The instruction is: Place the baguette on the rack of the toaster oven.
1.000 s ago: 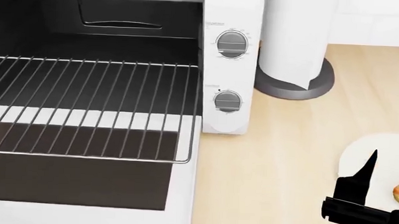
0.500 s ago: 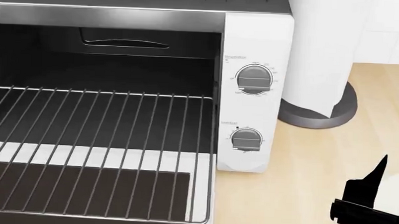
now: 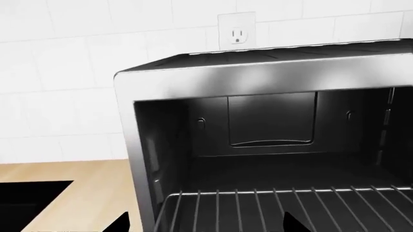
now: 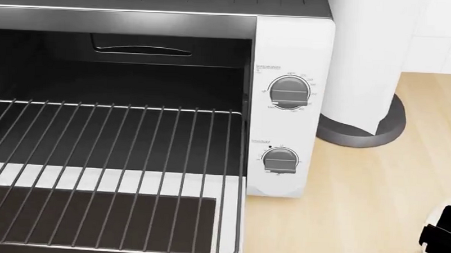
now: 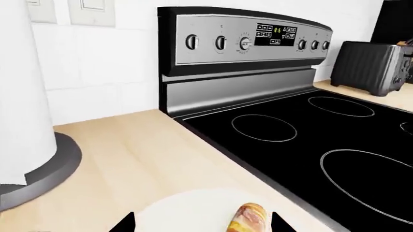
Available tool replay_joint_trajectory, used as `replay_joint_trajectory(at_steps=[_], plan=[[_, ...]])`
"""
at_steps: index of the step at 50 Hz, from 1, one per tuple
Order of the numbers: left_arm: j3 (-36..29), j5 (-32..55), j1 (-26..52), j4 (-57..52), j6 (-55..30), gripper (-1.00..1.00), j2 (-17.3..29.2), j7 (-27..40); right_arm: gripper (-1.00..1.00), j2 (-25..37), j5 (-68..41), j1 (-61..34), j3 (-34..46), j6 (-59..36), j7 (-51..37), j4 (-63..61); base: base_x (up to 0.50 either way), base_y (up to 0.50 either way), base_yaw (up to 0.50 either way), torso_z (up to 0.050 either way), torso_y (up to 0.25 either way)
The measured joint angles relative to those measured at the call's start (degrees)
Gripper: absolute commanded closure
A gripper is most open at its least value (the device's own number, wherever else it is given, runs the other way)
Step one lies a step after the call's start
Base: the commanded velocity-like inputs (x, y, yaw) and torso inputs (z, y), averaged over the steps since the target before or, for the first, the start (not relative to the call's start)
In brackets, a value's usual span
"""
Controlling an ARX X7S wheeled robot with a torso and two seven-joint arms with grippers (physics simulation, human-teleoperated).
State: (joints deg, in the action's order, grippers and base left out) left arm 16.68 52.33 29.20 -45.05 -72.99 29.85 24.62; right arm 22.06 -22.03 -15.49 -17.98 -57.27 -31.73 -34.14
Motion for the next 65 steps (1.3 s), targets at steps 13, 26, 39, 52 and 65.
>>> replay_joint_trajectory(at_steps=[13,26,39,52,65], plan=[[-0.04,0.34,-0.57,0.01,0.61,-1.0,0.17,0.42,-1.0,-2.37,1.69,-3.98,-2.46,-6.83,-6.87,3.82,0.0,0.0,0.0,0.0,0.0],[0.01,1.26,-0.77,0.03,0.98,-1.0,0.71,0.97,-1.0,-5.0,1.72,-8.19,-3.95,-8.83,-9.8,8.41,0.0,0.0,0.0,0.0,0.0],[0.2,2.41,-0.73,0.25,1.36,-1.0,1.41,1.66,-1.0,-6.56,0.84,-16.05,-4.49,-9.7,-10.45,17.68,0.0,0.0,0.0,0.0,0.0],[0.19,3.28,-1.28,0.56,1.92,-1.0,1.89,2.48,-1.0,-6.65,2.13,-20.08,-4.81,-5.93,-10.79,27.15,0.0,0.0,0.0,0.0,0.0],[-0.08,4.16,-1.84,0.51,2.34,-1.0,2.47,3.41,-1.0,-6.63,2.49,-20.91,-5.88,-2.3,-10.43,32.17,0.0,0.0,0.0,0.0,0.0]])
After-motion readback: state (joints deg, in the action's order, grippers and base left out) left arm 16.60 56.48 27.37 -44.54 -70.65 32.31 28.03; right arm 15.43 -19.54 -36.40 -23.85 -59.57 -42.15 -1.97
